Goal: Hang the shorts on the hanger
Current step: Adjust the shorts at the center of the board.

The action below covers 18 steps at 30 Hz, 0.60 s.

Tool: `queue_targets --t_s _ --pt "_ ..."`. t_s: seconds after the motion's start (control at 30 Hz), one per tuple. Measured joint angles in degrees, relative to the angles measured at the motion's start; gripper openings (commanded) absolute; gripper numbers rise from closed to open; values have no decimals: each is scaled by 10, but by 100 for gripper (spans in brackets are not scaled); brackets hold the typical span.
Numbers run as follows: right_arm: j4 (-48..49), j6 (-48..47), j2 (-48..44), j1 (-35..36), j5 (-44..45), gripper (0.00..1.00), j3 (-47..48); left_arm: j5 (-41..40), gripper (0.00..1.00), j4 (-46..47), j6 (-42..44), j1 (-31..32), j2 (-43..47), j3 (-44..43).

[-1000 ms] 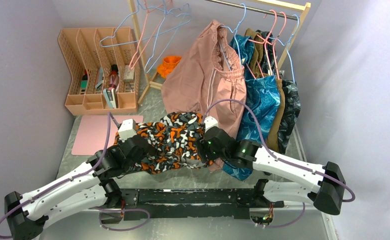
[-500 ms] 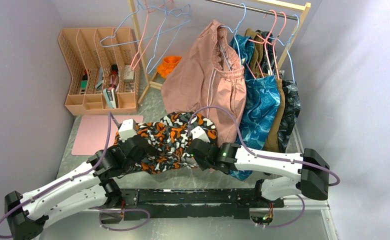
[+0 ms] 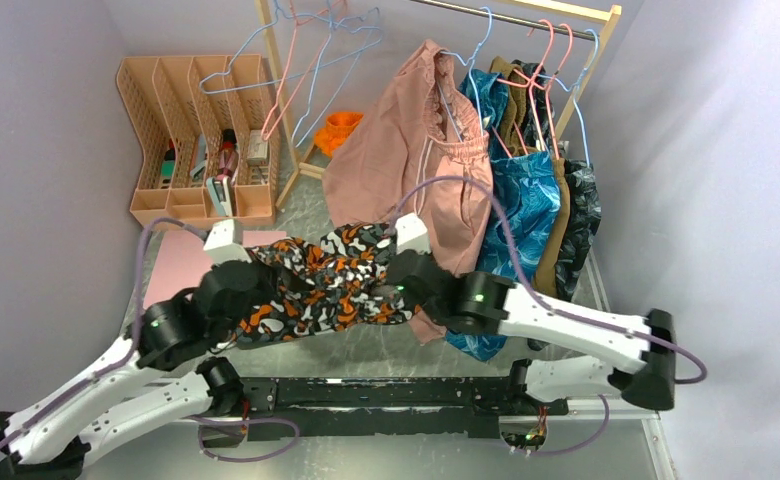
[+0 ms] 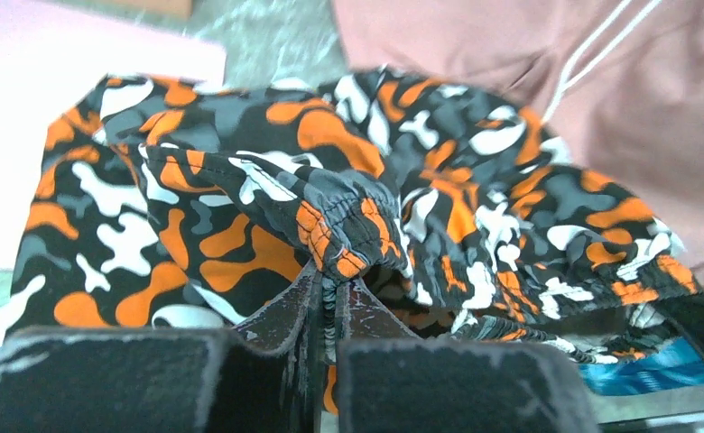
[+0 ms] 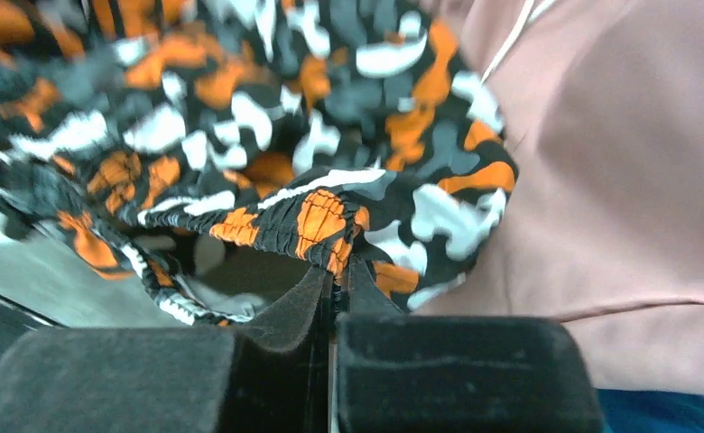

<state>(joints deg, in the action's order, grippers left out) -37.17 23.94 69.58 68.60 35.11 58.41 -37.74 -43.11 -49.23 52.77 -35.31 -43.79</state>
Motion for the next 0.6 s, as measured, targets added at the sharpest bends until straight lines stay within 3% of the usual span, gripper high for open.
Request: queue_targets --t_s 0.3,0.6 --pt "189 -43 -232 -1 66 0 6 -3 7 66 135 1 120 -79" --pt "197 1 -231 1 89 0 -42 0 7 67 126 6 248 -20"
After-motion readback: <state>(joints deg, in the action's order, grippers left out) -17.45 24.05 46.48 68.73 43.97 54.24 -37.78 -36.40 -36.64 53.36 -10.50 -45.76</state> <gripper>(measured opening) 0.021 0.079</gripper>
